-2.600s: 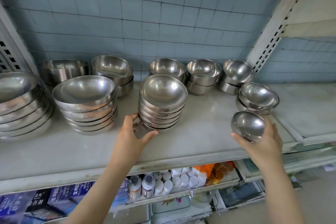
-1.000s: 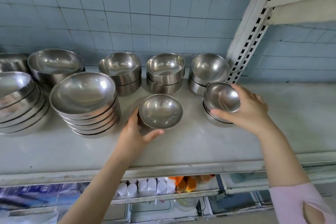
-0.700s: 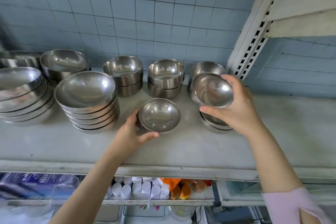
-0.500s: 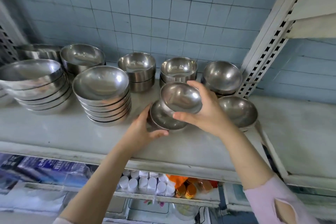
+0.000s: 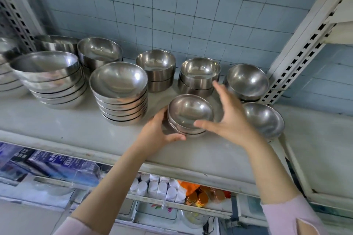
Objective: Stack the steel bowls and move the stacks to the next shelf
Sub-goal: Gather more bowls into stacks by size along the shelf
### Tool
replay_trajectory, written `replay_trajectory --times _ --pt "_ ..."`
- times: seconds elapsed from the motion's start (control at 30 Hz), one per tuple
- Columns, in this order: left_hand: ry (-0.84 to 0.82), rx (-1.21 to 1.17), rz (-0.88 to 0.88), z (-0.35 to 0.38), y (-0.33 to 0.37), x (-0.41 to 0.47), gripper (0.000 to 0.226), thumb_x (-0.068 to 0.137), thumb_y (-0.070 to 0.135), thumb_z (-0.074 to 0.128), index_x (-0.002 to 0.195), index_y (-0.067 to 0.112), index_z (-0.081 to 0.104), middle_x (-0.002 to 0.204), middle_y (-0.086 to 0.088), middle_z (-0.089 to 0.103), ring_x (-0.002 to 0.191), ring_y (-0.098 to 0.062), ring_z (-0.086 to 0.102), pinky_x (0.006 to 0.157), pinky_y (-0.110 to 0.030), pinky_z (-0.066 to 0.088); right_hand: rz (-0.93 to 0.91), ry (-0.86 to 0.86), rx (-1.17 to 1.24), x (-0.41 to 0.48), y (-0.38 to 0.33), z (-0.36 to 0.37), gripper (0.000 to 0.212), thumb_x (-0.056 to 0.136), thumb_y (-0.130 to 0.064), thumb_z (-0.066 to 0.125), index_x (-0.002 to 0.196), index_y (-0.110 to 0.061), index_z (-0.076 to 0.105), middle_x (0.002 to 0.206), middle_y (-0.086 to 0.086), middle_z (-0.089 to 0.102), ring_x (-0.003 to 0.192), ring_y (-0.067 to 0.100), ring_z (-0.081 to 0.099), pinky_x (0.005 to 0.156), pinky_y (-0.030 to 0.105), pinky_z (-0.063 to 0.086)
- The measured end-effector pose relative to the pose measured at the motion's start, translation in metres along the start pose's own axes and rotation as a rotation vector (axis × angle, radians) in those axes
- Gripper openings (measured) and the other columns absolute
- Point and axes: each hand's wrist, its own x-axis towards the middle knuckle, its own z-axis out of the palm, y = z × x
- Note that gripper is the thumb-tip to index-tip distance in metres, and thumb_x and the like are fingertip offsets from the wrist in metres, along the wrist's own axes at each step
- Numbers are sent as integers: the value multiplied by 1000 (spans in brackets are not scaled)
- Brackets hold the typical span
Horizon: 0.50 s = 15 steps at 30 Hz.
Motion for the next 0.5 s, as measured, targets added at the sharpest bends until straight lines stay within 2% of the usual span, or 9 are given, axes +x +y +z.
replay_trajectory --times 0.1,0.17,0.2,0.27,0.33,0.43,0.5 --pt "2 -22 -9 0 1 0 105 52 49 84 142 22 37 120 17 50 115 -3 48 89 -11 34 173 253 -197 -16 32 -36 119 52 -84 60 153 -28 27 158 4 32 148 24 22 119 46 23" --pt "5 -35 -17 0 2 1 106 50 52 82 141 22 38 120 18 51 115 -2 48 89 -12 33 343 221 -328 -28 55 -49 129 47 -86 61 154 -25 23 158 8 31 148 28 21 117 47 24" --pt "7 -33 -21 1 2 1 107 49 52 82 141 21 38 119 18 50 115 -1 48 89 -12 33 388 171 -314 -33 63 -51 134 42 -87 61 154 -24 21 159 8 29 148 28 21 117 48 26" --pt "16 -32 -21 1 1 1 104 51 47 85 141 21 39 117 20 49 114 1 46 84 -3 32 387 143 -167 -39 74 -50 137 40 -83 68 155 -25 21 160 3 28 147 25 25 117 46 29" --pt "23 -22 -18 2 1 0 101 54 42 87 141 21 39 117 21 49 112 3 45 79 3 29 345 180 -86 -41 78 -49 130 48 -68 83 155 -26 23 160 0 29 146 22 28 115 40 29" --pt "24 -4 -8 2 1 1 101 56 40 88 142 22 37 117 21 48 109 2 45 79 1 28 301 168 -118 -42 78 -51 124 54 -55 90 155 -29 22 158 -3 32 144 19 30 110 33 30" --pt "21 -7 -5 2 0 0 101 57 40 87 142 23 37 118 20 49 109 2 46 82 -4 31 280 218 -92 -42 75 -52 116 54 -50 92 151 -27 31 151 -1 41 139 19 37 102 27 32"
